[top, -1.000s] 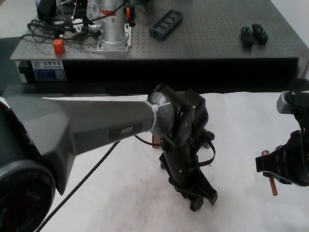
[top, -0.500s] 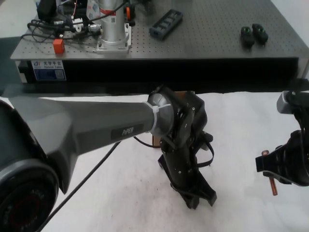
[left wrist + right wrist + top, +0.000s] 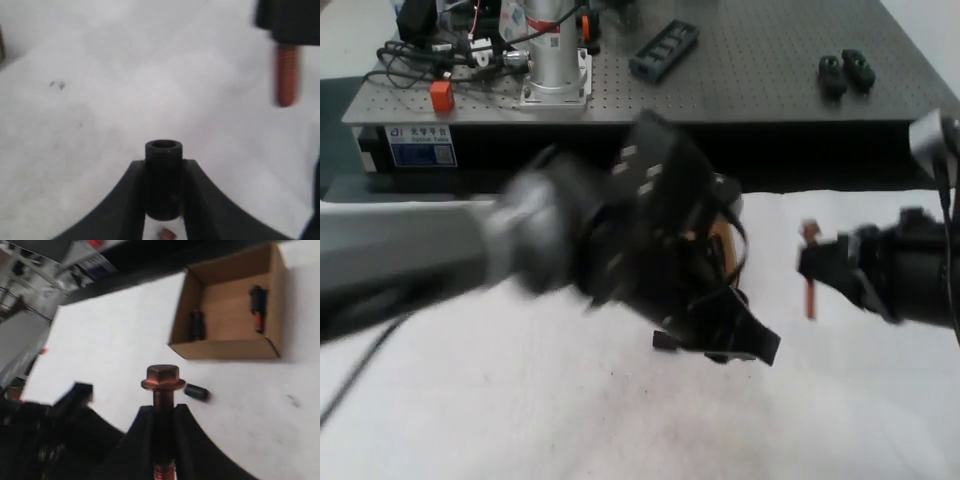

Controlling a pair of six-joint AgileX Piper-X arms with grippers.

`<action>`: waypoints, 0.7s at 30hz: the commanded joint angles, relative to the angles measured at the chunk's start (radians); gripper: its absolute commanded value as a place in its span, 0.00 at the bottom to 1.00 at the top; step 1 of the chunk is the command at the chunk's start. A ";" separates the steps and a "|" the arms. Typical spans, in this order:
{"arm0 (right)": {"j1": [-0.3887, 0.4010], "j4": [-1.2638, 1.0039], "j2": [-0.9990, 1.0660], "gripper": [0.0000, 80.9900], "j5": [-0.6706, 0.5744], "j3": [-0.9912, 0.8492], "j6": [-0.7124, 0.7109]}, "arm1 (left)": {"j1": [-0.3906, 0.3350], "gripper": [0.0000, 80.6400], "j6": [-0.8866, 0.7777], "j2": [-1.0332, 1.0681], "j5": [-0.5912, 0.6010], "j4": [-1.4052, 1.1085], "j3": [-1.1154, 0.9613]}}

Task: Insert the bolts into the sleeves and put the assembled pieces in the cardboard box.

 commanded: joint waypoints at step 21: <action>0.119 -0.251 -0.024 0.05 0.010 0.005 0.127 | 0.001 0.01 -0.239 -0.167 -0.021 -0.516 0.253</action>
